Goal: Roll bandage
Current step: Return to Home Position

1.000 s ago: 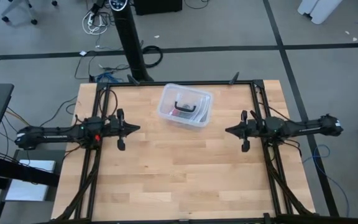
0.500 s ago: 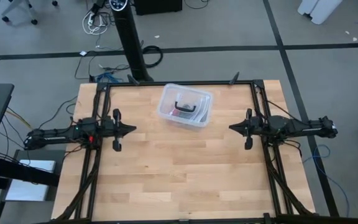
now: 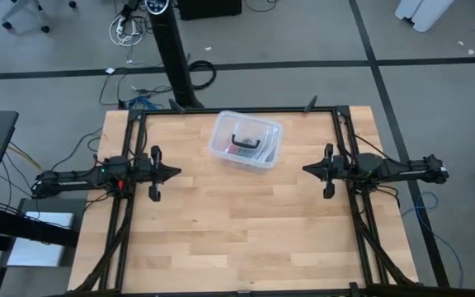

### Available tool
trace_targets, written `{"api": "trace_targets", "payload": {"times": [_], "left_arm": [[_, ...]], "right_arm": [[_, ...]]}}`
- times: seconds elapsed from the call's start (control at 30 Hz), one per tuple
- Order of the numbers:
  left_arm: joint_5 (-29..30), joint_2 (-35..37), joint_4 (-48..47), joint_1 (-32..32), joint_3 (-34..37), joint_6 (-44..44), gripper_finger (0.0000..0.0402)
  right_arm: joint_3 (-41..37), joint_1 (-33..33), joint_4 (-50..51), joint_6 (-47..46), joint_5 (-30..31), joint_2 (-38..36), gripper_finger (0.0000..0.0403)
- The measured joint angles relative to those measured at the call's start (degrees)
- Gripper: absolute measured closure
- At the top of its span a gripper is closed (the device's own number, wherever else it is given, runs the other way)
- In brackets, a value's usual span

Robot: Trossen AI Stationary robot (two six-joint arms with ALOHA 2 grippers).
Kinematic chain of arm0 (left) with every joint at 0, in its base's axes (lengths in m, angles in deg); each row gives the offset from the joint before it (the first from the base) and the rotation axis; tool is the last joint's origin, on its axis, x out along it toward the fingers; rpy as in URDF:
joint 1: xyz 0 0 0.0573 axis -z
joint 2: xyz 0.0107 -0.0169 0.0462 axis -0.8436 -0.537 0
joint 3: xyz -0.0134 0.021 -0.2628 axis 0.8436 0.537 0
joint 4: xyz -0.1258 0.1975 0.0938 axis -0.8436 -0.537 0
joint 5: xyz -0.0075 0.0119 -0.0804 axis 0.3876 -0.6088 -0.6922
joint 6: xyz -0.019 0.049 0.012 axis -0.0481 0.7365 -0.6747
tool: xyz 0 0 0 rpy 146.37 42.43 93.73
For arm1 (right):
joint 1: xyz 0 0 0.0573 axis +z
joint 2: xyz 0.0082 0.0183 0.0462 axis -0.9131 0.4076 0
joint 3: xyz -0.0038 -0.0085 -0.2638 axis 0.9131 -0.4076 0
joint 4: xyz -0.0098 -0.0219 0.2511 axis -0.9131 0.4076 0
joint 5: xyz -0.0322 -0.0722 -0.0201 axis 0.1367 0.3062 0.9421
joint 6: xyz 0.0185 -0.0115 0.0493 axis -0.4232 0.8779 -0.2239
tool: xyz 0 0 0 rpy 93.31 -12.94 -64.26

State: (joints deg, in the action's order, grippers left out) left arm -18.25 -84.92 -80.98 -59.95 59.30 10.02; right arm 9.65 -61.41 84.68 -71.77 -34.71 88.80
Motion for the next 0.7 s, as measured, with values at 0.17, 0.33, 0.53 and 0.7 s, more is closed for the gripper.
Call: {"api": "trace_targets", "payload": {"times": [0.17, 0.33, 0.53, 0.7], "left_arm": [[0.04, 0.01, 2.04, 0.00, 0.01, -0.01, 0.0401], [0.04, 0.00, 2.46, 0.00, 0.01, -0.01, 0.0401], [0.04, 0.00, 2.56, 0.00, 0.01, -0.01, 0.0401], [0.04, 0.00, 2.64, 0.00, 0.01, 0.00, 0.0401]], "right_arm": [[-0.07, 0.00, -0.44, 0.04, 0.00, 0.00, 0.0388], [-0.17, 0.00, -1.11, 0.04, 0.01, 0.00, 0.0390], [-0.17, 0.00, -1.42, 0.06, 0.00, 0.00, 0.0392], [-0.17, 0.00, -1.46, 0.08, 0.01, 0.00, 0.0390]]}}
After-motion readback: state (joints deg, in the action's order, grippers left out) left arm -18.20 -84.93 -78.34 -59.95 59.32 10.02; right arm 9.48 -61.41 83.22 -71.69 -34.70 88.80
